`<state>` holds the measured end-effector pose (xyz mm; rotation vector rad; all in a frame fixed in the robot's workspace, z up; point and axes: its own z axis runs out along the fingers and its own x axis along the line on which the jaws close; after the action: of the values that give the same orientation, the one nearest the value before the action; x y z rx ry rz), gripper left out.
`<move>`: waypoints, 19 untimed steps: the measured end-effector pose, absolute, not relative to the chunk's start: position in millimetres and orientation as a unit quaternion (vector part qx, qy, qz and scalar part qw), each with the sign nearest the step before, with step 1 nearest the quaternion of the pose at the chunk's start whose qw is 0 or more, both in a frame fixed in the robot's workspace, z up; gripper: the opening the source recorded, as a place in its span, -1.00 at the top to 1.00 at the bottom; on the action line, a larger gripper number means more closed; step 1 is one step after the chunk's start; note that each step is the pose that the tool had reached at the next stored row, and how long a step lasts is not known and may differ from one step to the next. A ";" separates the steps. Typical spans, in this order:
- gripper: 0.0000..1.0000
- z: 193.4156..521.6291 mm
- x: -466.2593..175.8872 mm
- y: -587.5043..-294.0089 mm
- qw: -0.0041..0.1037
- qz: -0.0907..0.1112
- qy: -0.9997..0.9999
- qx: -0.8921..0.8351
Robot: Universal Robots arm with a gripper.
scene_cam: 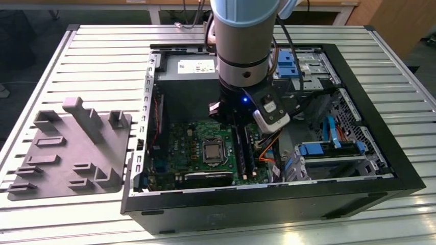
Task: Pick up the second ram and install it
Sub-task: 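Press down the second ram until it locks into place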
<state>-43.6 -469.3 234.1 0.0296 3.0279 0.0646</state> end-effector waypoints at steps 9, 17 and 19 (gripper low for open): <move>0.79 234.1 -43.6 -475.5 0.056 0.021 0.998 0.010; 0.79 234.1 -43.6 -481.2 0.056 0.021 0.998 0.010; 0.79 234.2 -43.6 -482.2 0.056 0.021 0.998 0.010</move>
<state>-43.6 -482.2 234.2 0.0297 3.0279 0.0645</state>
